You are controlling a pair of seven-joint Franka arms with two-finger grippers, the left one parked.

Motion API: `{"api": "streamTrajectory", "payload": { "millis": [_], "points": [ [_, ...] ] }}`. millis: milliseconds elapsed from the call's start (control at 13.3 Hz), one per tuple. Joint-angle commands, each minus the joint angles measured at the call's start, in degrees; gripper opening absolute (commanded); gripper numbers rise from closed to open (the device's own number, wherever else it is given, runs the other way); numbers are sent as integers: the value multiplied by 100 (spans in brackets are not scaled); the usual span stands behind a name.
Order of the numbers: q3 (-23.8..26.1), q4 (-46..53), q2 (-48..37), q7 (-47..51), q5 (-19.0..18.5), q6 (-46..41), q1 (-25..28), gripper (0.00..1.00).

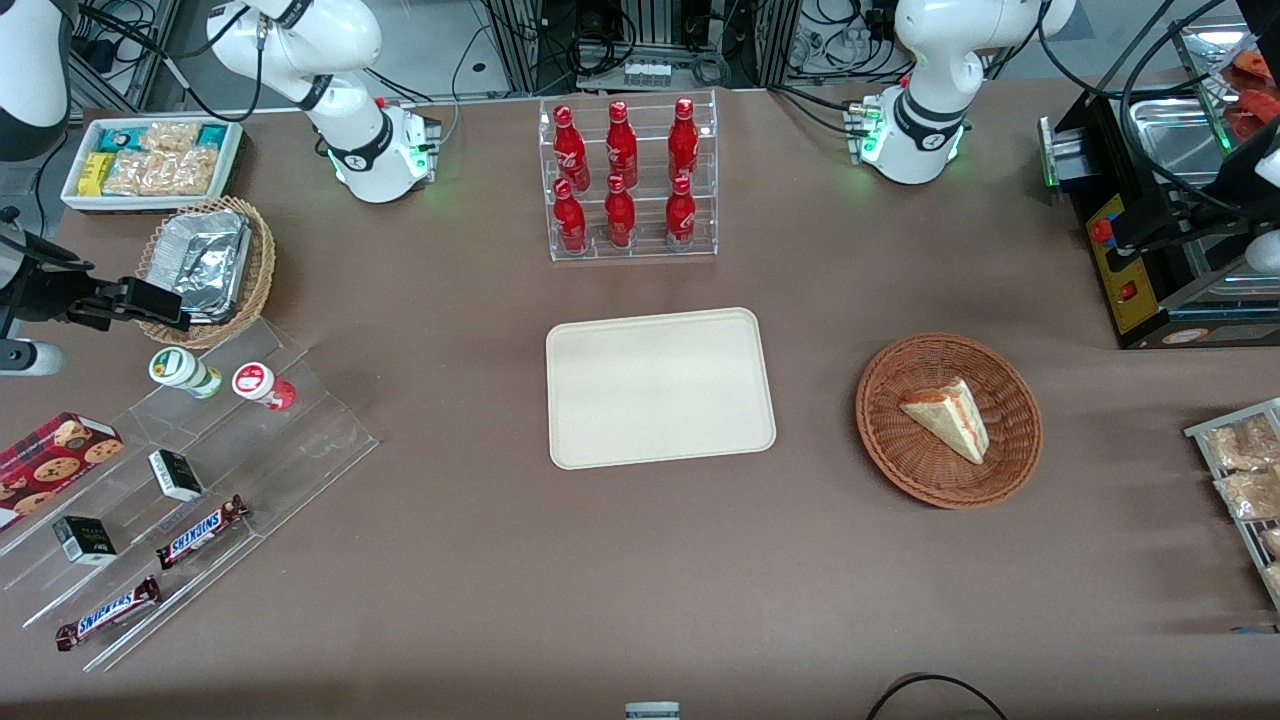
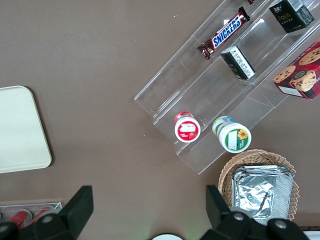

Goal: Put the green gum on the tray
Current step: 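Move the right gripper down over the green-and-white gum bottle on the stand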

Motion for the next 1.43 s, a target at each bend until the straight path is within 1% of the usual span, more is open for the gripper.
{"api": "streamTrajectory", "payload": {
  "millis": [0, 225, 300, 375, 525, 675, 825, 1200, 1350],
  "points": [
    [-116, 194, 49, 60, -78, -146, 121, 100],
    [-116, 123, 92, -27, -52, -112, 51, 100],
    [-134, -16, 101, -289, -8, -25, 42, 100],
    [-143, -322, 32, -422, -8, 290, 16, 100],
    [-143, -824, -31, -1166, 53, 730, -247, 100],
    [-160, -1185, 22, -2411, 89, 1030, -519, 99],
    [-143, -1860, -83, -2995, 97, 1748, -844, 99],
    [-152, -2583, -127, -4832, 264, 2840, -1135, 99],
    [-160, -2724, -136, -5221, 264, 3069, -1144, 99]
  ]
}}
